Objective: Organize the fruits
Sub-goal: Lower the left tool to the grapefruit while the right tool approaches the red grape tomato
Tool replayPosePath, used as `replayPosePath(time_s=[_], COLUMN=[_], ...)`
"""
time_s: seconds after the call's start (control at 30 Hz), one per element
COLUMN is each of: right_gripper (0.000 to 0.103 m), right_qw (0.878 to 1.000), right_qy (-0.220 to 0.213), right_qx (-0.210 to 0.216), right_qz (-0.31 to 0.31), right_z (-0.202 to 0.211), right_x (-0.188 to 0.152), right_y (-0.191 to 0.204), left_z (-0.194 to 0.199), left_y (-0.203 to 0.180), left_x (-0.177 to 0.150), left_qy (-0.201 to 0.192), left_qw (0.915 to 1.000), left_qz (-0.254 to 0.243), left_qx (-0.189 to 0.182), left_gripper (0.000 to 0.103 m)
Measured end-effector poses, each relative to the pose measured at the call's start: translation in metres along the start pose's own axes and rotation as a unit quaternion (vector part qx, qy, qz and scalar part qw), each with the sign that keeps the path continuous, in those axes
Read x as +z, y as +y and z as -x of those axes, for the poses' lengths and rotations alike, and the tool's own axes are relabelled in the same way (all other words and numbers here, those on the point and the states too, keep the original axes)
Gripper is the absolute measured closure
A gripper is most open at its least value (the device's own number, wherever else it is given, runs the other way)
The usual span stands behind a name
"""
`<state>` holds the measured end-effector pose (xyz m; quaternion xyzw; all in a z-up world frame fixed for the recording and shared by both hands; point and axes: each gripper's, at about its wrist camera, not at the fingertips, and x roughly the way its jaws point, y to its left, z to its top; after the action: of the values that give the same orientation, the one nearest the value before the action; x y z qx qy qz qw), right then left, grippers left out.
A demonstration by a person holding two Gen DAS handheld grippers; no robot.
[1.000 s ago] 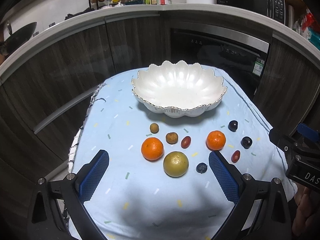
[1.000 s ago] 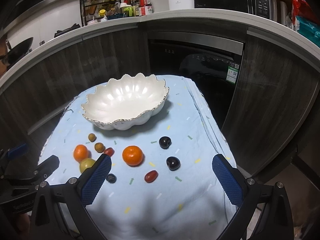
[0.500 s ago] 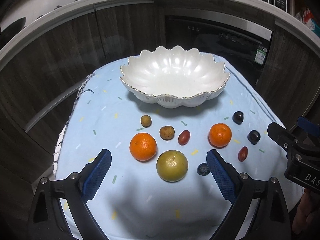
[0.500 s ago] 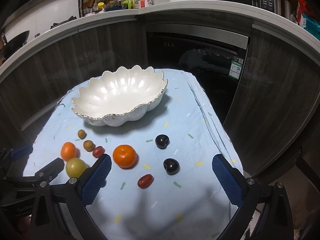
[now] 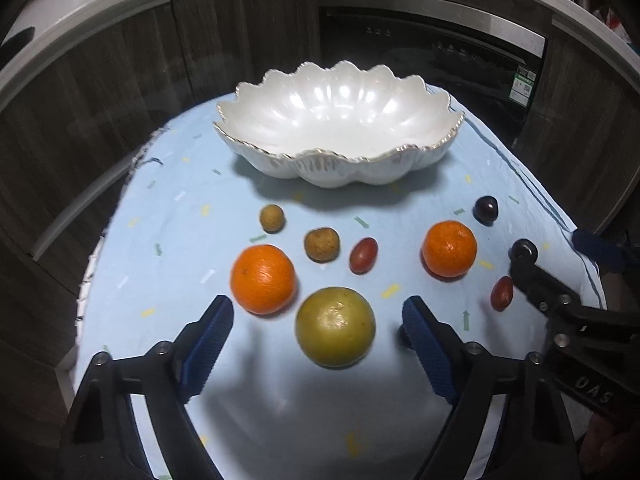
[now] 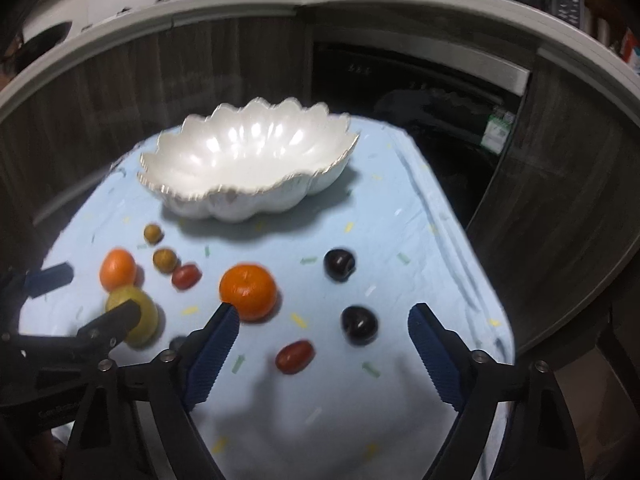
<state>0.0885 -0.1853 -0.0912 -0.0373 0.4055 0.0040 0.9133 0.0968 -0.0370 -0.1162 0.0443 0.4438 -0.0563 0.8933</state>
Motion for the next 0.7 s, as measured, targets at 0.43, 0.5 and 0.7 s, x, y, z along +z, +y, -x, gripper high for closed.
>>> replayPosePath(time_s=[0.43,0.5,0.7], right_gripper=[0.041,0.043,0.054], right_qw=[0.998,0.998,0.997], right_qy=[0.053,0.056,0.075], right_qx=[0.024,0.025,0.03], right_qz=[0.001,0.002,0.0], right_z=[-0.03,-0.032,-0.042], right_x=[-0.012,-0.013,-0.018], right_y=[0.003,0.003,0.003], left_z=[-0.018,-0.021,-0.023], left_y=[0.001,0.001,-0.001], left_x=[-0.005,-0.005,-0.007], left_qy=[0.017,0.022,0.019], left_qw=[0.9998,0.9997,0.9998], left_qz=[0.006,0.005,0.002], left_qx=[-0.01,-0.013,-0.011], left_gripper=[0.025,0.029,0.03])
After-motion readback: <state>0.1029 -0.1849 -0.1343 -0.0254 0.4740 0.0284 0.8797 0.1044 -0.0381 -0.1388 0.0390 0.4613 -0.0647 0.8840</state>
